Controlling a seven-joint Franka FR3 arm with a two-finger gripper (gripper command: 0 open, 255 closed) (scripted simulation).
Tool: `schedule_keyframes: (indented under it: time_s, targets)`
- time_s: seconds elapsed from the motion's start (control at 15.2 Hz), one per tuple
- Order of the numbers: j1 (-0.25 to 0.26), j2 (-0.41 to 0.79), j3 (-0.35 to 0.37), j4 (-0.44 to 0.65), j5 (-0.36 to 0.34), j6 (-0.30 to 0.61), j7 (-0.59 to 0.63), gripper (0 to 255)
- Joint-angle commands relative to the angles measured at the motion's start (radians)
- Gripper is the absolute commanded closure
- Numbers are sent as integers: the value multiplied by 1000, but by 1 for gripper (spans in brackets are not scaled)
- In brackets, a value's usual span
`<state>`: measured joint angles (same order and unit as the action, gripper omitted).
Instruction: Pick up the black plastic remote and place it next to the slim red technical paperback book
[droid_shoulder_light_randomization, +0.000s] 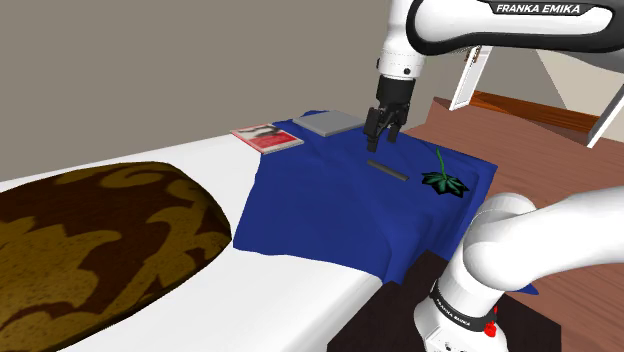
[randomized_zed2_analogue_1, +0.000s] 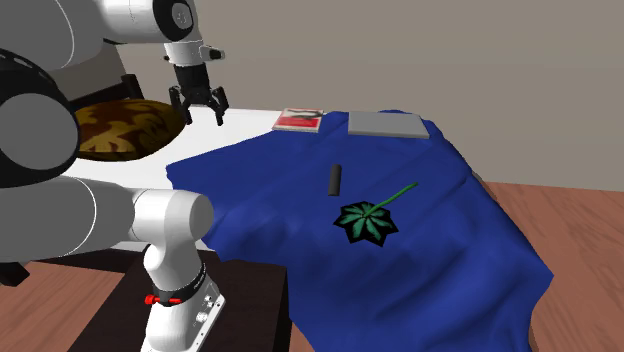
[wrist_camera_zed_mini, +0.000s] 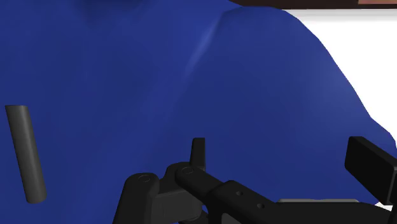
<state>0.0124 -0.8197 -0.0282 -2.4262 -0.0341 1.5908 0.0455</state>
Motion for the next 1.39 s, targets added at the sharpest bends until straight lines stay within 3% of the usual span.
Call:
schedule_keyframes:
  time_s: [0.0,0.79,1.32]
  targets:
    - [0,0,0,0,0,0,0,0]
    - [-92,189,-263,-38,-126,243,-233,0]
    - [-112,418,-442,36,-126,405,-405,0]
